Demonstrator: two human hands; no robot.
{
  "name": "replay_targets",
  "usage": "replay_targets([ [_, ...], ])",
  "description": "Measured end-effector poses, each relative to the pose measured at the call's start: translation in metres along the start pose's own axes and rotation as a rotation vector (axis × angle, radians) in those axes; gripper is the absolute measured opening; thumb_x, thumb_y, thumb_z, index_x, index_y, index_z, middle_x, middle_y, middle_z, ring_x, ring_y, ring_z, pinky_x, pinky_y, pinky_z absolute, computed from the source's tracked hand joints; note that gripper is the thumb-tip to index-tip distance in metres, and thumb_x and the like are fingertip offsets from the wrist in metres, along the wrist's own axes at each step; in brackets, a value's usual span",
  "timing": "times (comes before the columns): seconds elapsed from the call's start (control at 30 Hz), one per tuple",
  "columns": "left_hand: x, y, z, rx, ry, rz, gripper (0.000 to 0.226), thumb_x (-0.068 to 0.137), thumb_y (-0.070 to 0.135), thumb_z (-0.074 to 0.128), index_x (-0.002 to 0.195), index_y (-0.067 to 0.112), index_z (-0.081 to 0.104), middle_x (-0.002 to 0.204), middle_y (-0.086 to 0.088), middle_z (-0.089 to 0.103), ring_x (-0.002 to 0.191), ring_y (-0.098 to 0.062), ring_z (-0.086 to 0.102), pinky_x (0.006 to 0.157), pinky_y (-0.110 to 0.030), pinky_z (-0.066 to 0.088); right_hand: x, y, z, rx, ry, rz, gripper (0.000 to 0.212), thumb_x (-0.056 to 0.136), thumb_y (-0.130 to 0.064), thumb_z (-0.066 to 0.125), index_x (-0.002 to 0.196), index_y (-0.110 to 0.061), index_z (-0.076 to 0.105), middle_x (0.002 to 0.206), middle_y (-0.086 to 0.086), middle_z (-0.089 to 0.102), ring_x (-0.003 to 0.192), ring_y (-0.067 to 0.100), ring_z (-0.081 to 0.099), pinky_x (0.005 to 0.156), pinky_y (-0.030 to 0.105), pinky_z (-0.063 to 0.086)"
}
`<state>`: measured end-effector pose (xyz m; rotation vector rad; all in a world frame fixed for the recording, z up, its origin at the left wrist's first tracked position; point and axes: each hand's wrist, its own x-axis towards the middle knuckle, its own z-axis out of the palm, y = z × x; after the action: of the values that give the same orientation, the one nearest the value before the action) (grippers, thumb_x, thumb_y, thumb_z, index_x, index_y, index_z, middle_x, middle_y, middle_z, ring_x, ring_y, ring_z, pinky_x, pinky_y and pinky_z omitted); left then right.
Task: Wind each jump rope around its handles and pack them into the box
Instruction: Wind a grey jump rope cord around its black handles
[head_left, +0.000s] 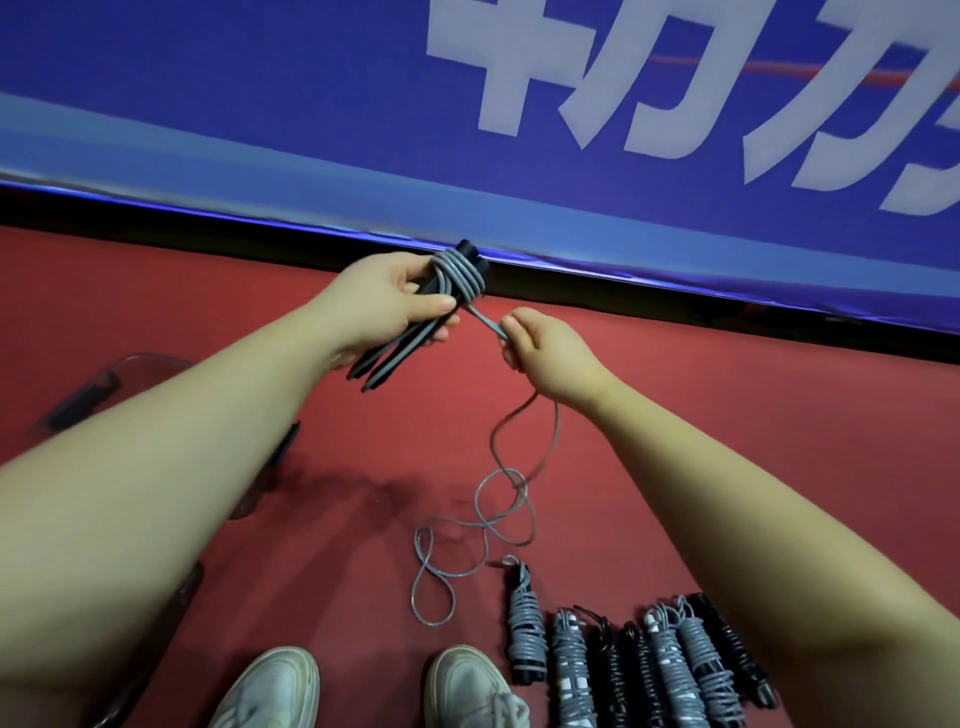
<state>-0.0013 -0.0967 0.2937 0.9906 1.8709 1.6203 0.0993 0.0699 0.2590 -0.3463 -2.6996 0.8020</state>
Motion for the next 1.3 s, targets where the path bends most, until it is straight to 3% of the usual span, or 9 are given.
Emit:
replay_targets([
  [0.37, 0.010, -0.001, -0.010, -0.192, 0.183, -0.069, 0.024, 0.094, 0.003, 0.052, 0.116, 0.010, 0.058, 0.087, -0.006, 0.065, 0.061, -0.011, 0.069, 0.058, -0.022, 0.056, -0.003, 0.000, -0.008, 0.015, -0.105, 0.050, 0.017, 0.096, -0.028, 0.050, 0.090, -0.017, 0.061, 0.065, -0.005, 0.049, 0.058, 0.011, 0.052, 0.065, 0.027, 0.043],
  [0.57, 0.013, 0.012, 0.004, -0.043, 0.181, -0.015, 0.024, 0.094, 0.001, 0.052, 0.112, 0.014, 0.059, 0.089, -0.006, 0.063, 0.057, -0.009, 0.066, 0.061, -0.023, 0.053, -0.002, 0.048, 0.025, -0.014, 0.069, 0.284, 0.036, 0.086, -0.001, 0.045, 0.122, -0.007, 0.051, 0.110, 0.017, 0.055, 0.089, 0.026, 0.052, 0.077, 0.027, 0.039],
  [0.73, 0.019, 0.024, -0.016, -0.115, 0.348, 0.008, 0.025, 0.093, 0.002, 0.053, 0.115, 0.015, 0.058, 0.086, -0.002, 0.063, 0.055, -0.007, 0.065, 0.055, -0.021, 0.053, -0.006, 0.064, 0.027, 0.269, -0.076, 0.582, 0.018, 0.099, -0.011, 0.045, 0.084, -0.006, 0.055, 0.058, 0.002, 0.057, 0.042, 0.004, 0.052, 0.038, 0.011, 0.035],
  [0.87, 0.018, 0.021, -0.008, -0.200, 0.292, -0.072, 0.023, 0.093, 0.003, 0.055, 0.113, 0.014, 0.058, 0.085, -0.006, 0.063, 0.058, -0.012, 0.067, 0.059, -0.024, 0.055, 0.017, 0.066, 0.012, 0.497, 0.027, 0.613, 0.021, 0.102, -0.023, 0.039, 0.107, -0.004, 0.047, 0.057, 0.008, 0.049, 0.033, 0.006, 0.051, 0.045, 0.022, 0.046],
  [0.93, 0.019, 0.022, -0.003, -0.244, 0.285, -0.096, 0.022, 0.093, 0.004, 0.056, 0.113, 0.012, 0.059, 0.084, -0.008, 0.064, 0.062, -0.015, 0.068, 0.061, -0.027, 0.056, 0.016, 0.065, 0.006, 0.086, -0.264, 0.711, 0.044, 0.100, -0.031, 0.042, 0.130, 0.001, 0.038, 0.091, 0.023, 0.059, 0.068, 0.015, 0.069, 0.065, 0.029, 0.052],
  [1.0, 0.022, 0.024, 0.001, -0.242, 0.281, -0.105, 0.021, 0.092, 0.004, 0.057, 0.112, 0.013, 0.059, 0.084, -0.009, 0.066, 0.064, -0.017, 0.068, 0.062, -0.028, 0.057, 0.011, 0.065, 0.007, -0.306, -0.348, 0.647, 0.074, 0.089, -0.024, 0.060, 0.147, -0.006, 0.017, 0.139, 0.026, 0.036, 0.126, 0.030, 0.046, 0.101, 0.036, 0.039],
  [1.1, 0.026, 0.021, 0.009, -0.205, 0.273, -0.128, 0.024, 0.092, 0.005, 0.058, 0.114, 0.015, 0.059, 0.084, -0.010, 0.067, 0.064, -0.017, 0.069, 0.059, -0.027, 0.056, 0.010, 0.036, 0.013, 0.183, -0.178, 0.290, 0.092, 0.075, 0.000, 0.069, 0.148, -0.019, 0.016, 0.145, 0.016, 0.025, 0.136, 0.026, 0.028, 0.102, 0.038, 0.040],
  [1.2, 0.030, 0.020, 0.011, -0.172, 0.294, -0.128, 0.025, 0.092, 0.005, 0.058, 0.115, 0.015, 0.060, 0.081, -0.009, 0.066, 0.061, -0.015, 0.068, 0.059, -0.027, 0.055, 0.015, 0.005, 0.015, 0.638, -0.045, 0.134, 0.055, 0.085, -0.002, 0.064, 0.128, -0.022, 0.035, 0.117, 0.006, 0.046, 0.106, 0.018, 0.052, 0.087, 0.032, 0.049],
  [1.3, 0.031, 0.021, 0.007, -0.153, 0.319, -0.118, 0.025, 0.092, 0.005, 0.058, 0.114, 0.017, 0.059, 0.082, -0.008, 0.066, 0.064, -0.016, 0.068, 0.063, -0.029, 0.056, 0.013, -0.015, 0.020, 0.472, 0.077, 0.076, 0.012, 0.097, -0.012, 0.046, 0.106, -0.016, 0.052, 0.078, -0.007, 0.051, 0.071, 0.007, 0.053, 0.064, 0.020, 0.043],
])
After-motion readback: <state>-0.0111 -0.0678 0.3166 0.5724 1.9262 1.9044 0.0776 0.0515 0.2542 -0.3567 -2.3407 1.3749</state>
